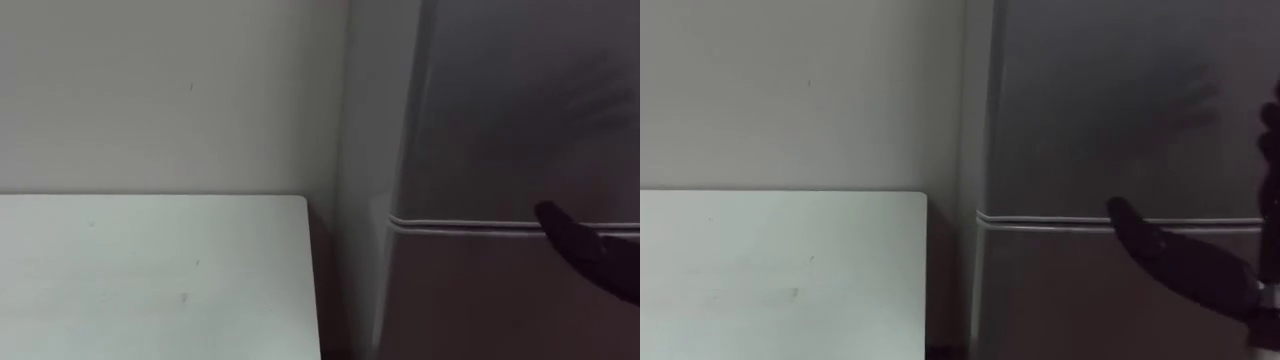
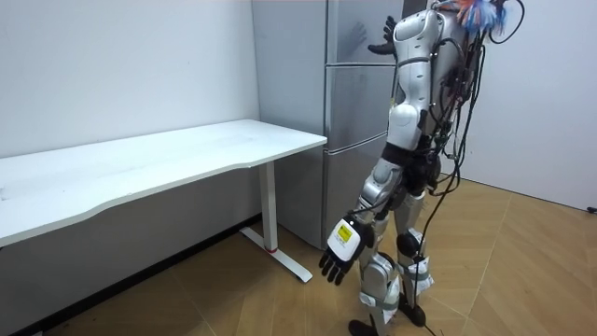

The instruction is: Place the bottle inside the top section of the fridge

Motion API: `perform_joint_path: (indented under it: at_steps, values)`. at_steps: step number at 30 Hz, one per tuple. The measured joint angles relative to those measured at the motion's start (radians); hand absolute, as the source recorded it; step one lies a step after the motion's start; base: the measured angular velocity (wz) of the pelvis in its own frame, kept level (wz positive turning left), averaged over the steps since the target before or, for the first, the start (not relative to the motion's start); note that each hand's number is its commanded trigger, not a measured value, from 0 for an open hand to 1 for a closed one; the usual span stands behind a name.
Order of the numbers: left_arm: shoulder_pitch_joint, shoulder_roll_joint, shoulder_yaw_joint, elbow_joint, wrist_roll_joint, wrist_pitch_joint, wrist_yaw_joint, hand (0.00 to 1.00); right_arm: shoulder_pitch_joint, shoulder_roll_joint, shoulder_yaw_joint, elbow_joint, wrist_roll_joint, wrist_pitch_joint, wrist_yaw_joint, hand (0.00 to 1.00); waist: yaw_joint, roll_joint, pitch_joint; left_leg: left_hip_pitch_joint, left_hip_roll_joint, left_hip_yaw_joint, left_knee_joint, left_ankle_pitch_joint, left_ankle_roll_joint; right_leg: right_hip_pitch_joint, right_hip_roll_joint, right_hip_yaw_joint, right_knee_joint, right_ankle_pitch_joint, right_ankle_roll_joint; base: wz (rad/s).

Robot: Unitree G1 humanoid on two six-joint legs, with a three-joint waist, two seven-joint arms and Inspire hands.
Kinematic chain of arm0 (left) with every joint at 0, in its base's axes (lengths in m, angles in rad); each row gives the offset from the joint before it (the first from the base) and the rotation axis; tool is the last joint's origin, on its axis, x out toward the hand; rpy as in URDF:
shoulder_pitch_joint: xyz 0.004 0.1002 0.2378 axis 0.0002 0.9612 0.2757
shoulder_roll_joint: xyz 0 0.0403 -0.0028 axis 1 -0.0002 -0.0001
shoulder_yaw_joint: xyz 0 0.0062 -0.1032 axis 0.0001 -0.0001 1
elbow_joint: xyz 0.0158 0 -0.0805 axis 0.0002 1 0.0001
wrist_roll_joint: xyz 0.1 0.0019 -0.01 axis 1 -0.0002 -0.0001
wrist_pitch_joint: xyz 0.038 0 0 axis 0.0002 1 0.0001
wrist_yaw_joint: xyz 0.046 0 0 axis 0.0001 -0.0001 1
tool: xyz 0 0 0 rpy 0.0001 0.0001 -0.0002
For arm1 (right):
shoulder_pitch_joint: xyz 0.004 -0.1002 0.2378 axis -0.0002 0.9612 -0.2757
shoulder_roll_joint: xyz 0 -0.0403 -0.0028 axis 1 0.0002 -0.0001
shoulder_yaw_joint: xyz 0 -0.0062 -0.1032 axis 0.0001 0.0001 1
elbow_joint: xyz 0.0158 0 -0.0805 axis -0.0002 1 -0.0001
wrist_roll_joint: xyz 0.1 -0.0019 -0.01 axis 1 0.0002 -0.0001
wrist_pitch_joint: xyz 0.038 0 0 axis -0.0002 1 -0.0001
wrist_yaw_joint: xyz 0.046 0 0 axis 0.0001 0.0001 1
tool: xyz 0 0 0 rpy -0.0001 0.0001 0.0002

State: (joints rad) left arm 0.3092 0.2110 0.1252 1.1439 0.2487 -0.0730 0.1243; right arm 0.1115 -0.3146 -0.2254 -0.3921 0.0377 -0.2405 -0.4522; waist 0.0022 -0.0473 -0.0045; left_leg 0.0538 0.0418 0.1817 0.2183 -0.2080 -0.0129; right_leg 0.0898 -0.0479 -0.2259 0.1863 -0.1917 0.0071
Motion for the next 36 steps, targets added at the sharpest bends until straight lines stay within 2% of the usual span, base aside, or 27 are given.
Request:
perform_joint_path:
  at_steps: [2, 8, 11, 14, 18, 20, 21, 24, 28, 32, 36]
  values:
    - [-0.004, 0.0, 0.003, 0.0, -0.002, 0.0, 0.004, 0.0, 0.018, -0.006, -0.013, 0.037, 0.005, -0.012, -0.026, 0.0, -0.005, -0.003, 0.0006, 0.011, -0.001, 0.0, -0.007, 0.0, 0.0, 0.009, 0.0, 0.0, -0.001, 0.0, 0.0, 0.02]
    - [-0.009, 0.002, 0.028, -0.018, -0.001, 0.003, 0.029, 0.0, 0.075, -0.005, -0.079, 0.164, 0.084, -0.005, -0.115, 0.0, -0.028, -0.013, 0.0025, 0.011, -0.002, 0.006, -0.016, -0.001, 0.001, 0.013, -0.001, 0.004, -0.003, -0.003, 0.003, -0.02]
    - [-0.004, 0.001, 0.027, -0.028, -0.003, 0.011, 0.047, 0.0, 0.12, 0.0, -0.1, 0.217, 0.14, 0.003, -0.144, 0.0, -0.031, -0.005, -0.0007, 0.012, -0.002, 0.009, -0.014, -0.001, 0.001, 0.012, -0.001, 0.006, -0.003, -0.003, 0.003, -0.01]
    - [0.0, -0.008, 0.027, -0.048, -0.002, 0.032, 0.064, 0.0, 0.146, 0.02, -0.102, 0.304, 0.224, 0.004, -0.183, 0.0, -0.029, -0.001, 0.0003, 0.019, -0.003, 0.009, -0.017, -0.001, 0.001, 0.015, -0.001, 0.006, -0.004, -0.003, 0.003, 0.0]
    - [-0.002, -0.013, 0.006, -0.056, -0.003, 0.045, 0.076, 0.0, 0.179, 0.045, -0.076, 0.505, 0.302, 0.016, -0.214, 0.0, -0.026, 0.007, -0.0001, 0.026, -0.004, 0.006, -0.019, -0.002, 0.002, 0.024, -0.002, 0.003, -0.016, -0.004, 0.005, 0.03]
    - [0.001, -0.021, 0.007, -0.06, -0.005, 0.05, 0.093, 0.0, 0.203, 0.053, -0.056, 0.599, 0.334, 0.028, -0.211, 0.0, -0.025, 0.012, -0.0023, 0.025, -0.005, 0.005, -0.02, -0.003, 0.003, 0.023, -0.003, 0.003, -0.015, -0.006, 0.008, 0.03]
    - [0.004, -0.029, 0.007, -0.076, -0.005, 0.053, 0.105, 0.0, 0.206, 0.074, -0.055, 0.647, 0.357, 0.041, -0.213, 0.0, -0.028, 0.017, -0.0047, 0.024, -0.005, 0.005, -0.02, -0.003, 0.003, 0.02, -0.003, 0.004, -0.015, -0.007, 0.008, 0.0]
    - [0.015, -0.041, 0.007, -0.091, -0.006, 0.053, 0.115, 0.0, 0.234, 0.098, -0.018, 0.737, 0.375, 0.061, -0.219, 0.0, -0.033, 0.036, -0.0045, 0.022, -0.005, 0.005, -0.02, -0.003, 0.003, 0.015, -0.003, 0.005, -0.011, -0.007, 0.007, 0.0]
    - [0.011, -0.055, 0.007, -0.083, -0.02, 0.054, 0.136, 0.0, 0.228, 0.128, 0.018, 0.941, 0.382, 0.068, -0.185, 0.0, -0.04, 0.032, -0.0054, 0.033, -0.008, 0.001, -0.022, -0.002, 0.003, 0.03, -0.003, 0.003, -0.015, -0.008, 0.008, 0.03]
    - [0.014, -0.068, 0.007, -0.082, -0.021, 0.054, 0.135, 0.0, 0.227, 0.133, 0.049, 1.094, 0.379, 0.068, -0.163, 0.0, -0.04, 0.032, -0.0024, 0.035, -0.012, -0.003, -0.023, -0.004, 0.005, 0.03, -0.007, 0.004, -0.017, -0.012, 0.012, 0.0]
    - [0.015, -0.07, -0.002, -0.081, -0.021, 0.054, 0.135, 0.0, 0.223, 0.142, 0.097, 1.239, 0.343, 0.082, -0.077, 0.0, -0.043, 0.03, -0.0008, 0.036, -0.013, -0.002, -0.024, -0.005, 0.006, 0.03, -0.008, 0.005, -0.016, -0.012, 0.013, 0.0]
